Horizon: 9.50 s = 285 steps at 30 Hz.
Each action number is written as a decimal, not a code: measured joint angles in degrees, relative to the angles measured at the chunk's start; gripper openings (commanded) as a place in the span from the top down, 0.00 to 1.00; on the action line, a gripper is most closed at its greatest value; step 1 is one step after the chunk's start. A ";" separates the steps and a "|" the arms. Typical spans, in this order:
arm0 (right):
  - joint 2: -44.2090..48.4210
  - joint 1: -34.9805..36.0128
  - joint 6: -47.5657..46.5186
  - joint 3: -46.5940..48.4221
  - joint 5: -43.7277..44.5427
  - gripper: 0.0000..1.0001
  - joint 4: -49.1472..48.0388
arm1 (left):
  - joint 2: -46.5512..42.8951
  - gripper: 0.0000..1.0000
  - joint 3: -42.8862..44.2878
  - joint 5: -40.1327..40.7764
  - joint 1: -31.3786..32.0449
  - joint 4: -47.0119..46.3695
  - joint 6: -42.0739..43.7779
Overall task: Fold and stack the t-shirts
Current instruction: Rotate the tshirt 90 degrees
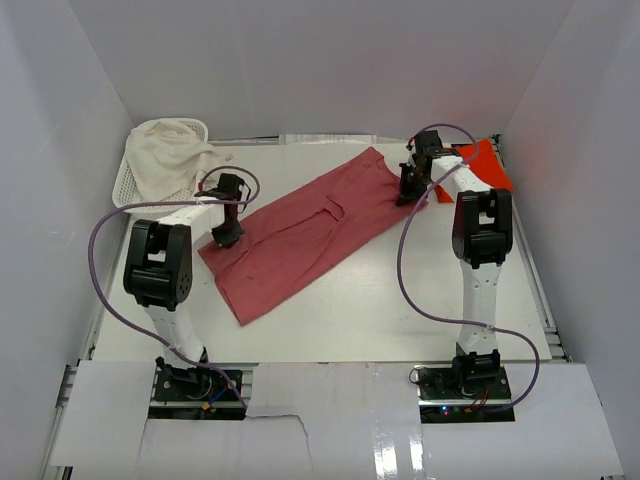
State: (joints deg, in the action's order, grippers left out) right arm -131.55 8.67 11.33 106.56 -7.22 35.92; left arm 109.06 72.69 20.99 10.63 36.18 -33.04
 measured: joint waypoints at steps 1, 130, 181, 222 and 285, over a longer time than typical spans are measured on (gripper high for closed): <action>-0.66 -0.09 -0.04 0.94 -0.50 0.92 0.04 | -1.36 1.00 -1.64 -0.37 0.00 0.55 -0.61; 12.22 10.99 5.11 -25.77 -17.33 0.92 -14.84 | 14.05 1.00 15.34 -23.34 9.49 -16.98 -4.68; 37.77 35.80 10.67 -44.65 2.89 0.60 0.22 | 19.87 0.84 48.48 -25.90 10.69 -8.15 -3.41; 31.76 51.25 24.52 -42.75 10.05 0.69 1.66 | 37.22 0.85 49.92 -31.06 9.70 -18.01 -4.90; 29.81 55.39 26.29 -41.72 10.97 0.82 3.26 | 37.22 0.85 49.62 -30.93 9.60 -18.34 -4.68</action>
State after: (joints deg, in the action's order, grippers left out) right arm -101.73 64.05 37.63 64.84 3.75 39.18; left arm 146.28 122.30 -9.93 20.23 17.85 -37.71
